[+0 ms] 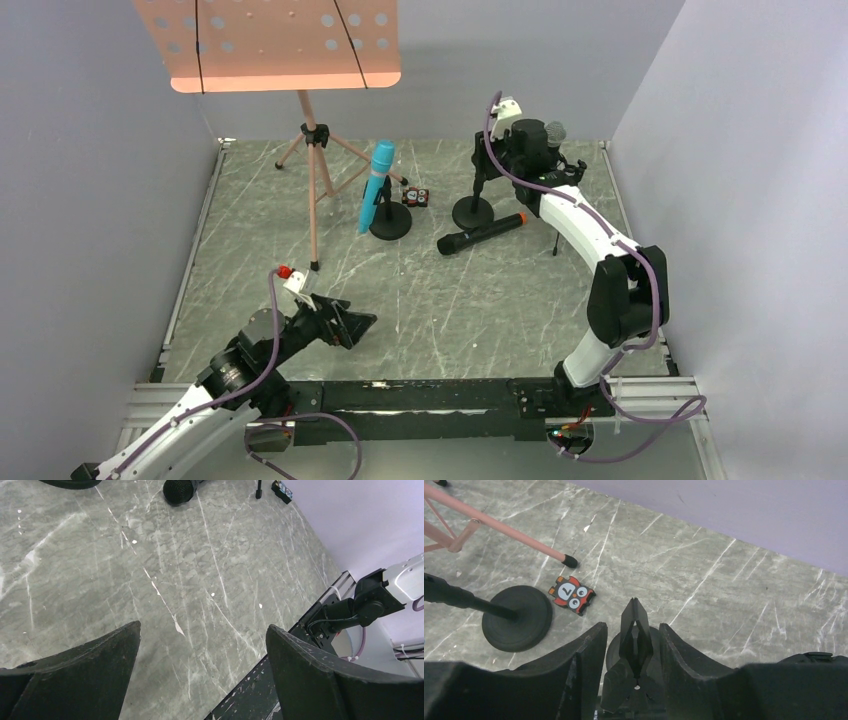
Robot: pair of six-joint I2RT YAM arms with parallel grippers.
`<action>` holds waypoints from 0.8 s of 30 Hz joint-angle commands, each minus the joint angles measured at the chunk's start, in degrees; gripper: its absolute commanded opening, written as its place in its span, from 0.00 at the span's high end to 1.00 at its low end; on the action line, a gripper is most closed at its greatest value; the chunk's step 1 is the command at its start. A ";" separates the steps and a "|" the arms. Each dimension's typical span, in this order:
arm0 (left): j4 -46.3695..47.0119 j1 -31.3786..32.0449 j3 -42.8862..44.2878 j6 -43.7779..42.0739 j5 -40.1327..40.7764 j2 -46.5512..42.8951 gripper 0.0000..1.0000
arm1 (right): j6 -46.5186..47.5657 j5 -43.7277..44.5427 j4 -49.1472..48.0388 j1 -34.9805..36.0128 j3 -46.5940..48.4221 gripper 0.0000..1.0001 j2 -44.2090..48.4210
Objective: Attach the microphones to the stand
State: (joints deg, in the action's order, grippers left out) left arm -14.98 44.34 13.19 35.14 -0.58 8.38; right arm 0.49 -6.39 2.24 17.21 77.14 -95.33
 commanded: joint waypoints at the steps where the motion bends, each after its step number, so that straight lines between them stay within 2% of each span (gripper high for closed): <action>1: -0.26 -0.04 0.33 -0.24 0.40 -0.72 0.01 | 2.05 1.16 0.75 0.52 2.28 0.59 0.07; 4: -0.07 -0.04 0.35 -0.41 0.40 -0.62 0.01 | 3.57 0.85 0.65 0.71 2.31 0.69 0.70; 12: -0.45 -0.04 1.73 -1.21 0.40 0.36 0.01 | 5.11 -3.61 0.68 1.19 6.16 0.79 1.33; 24: -1.40 -0.04 1.02 -0.59 0.40 -2.02 0.01 | 4.53 -7.64 1.47 2.80 5.43 0.81 6.11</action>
State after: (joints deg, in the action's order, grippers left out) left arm -17.15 44.34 13.19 34.70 -0.58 7.33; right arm 5.04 -11.53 7.57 19.09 80.99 -95.13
